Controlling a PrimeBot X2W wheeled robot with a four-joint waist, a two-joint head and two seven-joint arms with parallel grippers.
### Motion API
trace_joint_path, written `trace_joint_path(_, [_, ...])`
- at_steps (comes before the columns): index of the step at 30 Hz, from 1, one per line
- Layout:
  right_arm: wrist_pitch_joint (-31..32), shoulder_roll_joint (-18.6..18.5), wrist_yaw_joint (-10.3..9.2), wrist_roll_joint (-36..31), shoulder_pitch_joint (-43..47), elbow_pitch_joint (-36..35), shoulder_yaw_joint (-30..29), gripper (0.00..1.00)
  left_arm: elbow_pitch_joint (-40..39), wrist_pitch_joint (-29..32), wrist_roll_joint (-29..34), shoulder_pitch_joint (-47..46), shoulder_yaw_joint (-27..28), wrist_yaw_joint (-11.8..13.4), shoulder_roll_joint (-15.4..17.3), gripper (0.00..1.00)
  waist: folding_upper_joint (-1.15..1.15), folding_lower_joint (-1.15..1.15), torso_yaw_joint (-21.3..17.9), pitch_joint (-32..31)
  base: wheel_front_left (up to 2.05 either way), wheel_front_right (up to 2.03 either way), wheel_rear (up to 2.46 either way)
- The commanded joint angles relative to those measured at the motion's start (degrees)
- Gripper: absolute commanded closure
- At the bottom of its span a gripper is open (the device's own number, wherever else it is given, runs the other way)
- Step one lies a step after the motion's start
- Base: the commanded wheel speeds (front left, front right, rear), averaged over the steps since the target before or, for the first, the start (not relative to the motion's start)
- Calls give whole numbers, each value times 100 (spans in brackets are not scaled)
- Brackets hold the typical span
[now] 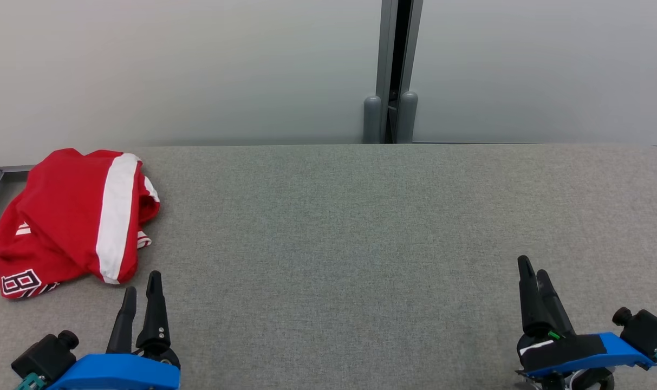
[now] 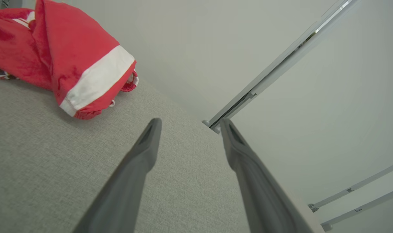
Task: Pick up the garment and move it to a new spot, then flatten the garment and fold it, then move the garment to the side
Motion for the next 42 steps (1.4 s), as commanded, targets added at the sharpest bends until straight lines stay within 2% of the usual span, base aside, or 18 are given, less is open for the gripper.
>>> trace_joint_path(1, [-40,-20,11,-151,-31,-74,26,0,-90,-38,146,-146,-11,21,52,0,0,0,0,-1,0,0,0])
trace_joint_path(17, [-317,-23,12,-1224,3,-81,159,0,-139,-315,1273,-113,-176,106,87,0,0,0,16,-34,0,0,0])
trace_joint_path(42, [-671,-26,14,-2683,118,-187,278,0,-121,-670,2690,-12,-317,202,119,0,0,0,15,-112,0,0,0])
